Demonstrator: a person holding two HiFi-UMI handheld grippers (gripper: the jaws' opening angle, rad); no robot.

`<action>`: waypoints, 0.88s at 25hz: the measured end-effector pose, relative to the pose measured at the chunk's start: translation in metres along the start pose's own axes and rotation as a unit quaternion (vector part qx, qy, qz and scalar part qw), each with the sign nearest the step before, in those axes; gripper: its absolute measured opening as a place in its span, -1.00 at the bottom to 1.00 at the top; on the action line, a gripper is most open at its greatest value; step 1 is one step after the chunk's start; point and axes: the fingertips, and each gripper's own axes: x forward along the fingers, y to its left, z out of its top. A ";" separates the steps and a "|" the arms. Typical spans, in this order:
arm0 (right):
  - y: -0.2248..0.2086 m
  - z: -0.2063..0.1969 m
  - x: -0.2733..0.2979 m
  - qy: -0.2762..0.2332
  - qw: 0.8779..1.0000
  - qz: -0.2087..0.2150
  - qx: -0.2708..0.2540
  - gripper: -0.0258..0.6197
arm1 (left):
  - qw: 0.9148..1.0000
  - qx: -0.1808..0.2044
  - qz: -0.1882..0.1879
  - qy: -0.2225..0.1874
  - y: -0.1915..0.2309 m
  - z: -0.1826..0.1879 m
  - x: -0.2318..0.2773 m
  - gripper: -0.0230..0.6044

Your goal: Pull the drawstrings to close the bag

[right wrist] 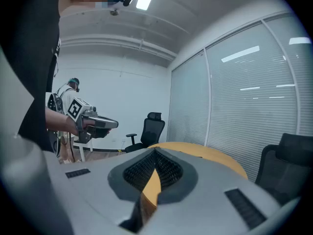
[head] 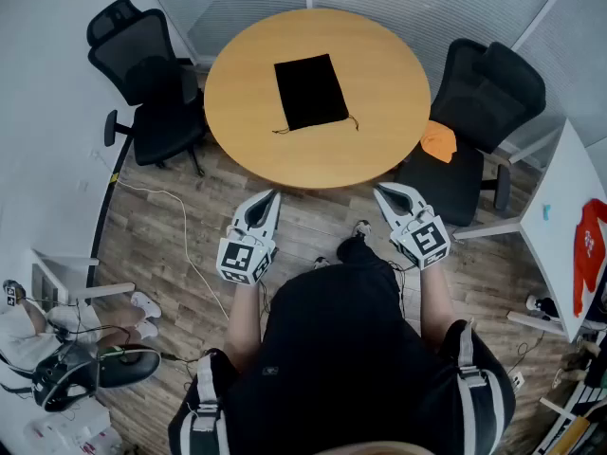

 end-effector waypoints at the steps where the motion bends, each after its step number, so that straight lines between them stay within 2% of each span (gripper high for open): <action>1: 0.002 0.000 0.001 0.001 1.000 0.000 -0.002 -0.74 | 1.000 0.000 0.000 0.002 0.001 -0.002 -0.001 -0.88; 8: 0.004 -0.005 -0.003 0.004 1.000 -0.003 -0.003 -0.74 | 1.000 -0.002 -0.003 0.005 -0.002 -0.009 -0.001 -0.88; 15: 0.000 -0.004 -0.011 -0.014 1.000 -0.002 0.025 -0.74 | 1.000 0.000 -0.005 0.007 -0.007 -0.010 0.002 -0.88; 21: 0.000 0.005 -0.010 -0.057 0.998 -0.010 -0.008 -0.74 | 1.000 0.003 -0.001 0.008 -0.006 -0.011 -0.002 -0.88; 22: 0.001 0.004 -0.009 -0.056 0.998 -0.005 -0.009 -0.58 | 1.000 0.004 0.000 0.008 -0.006 -0.011 -0.002 -0.88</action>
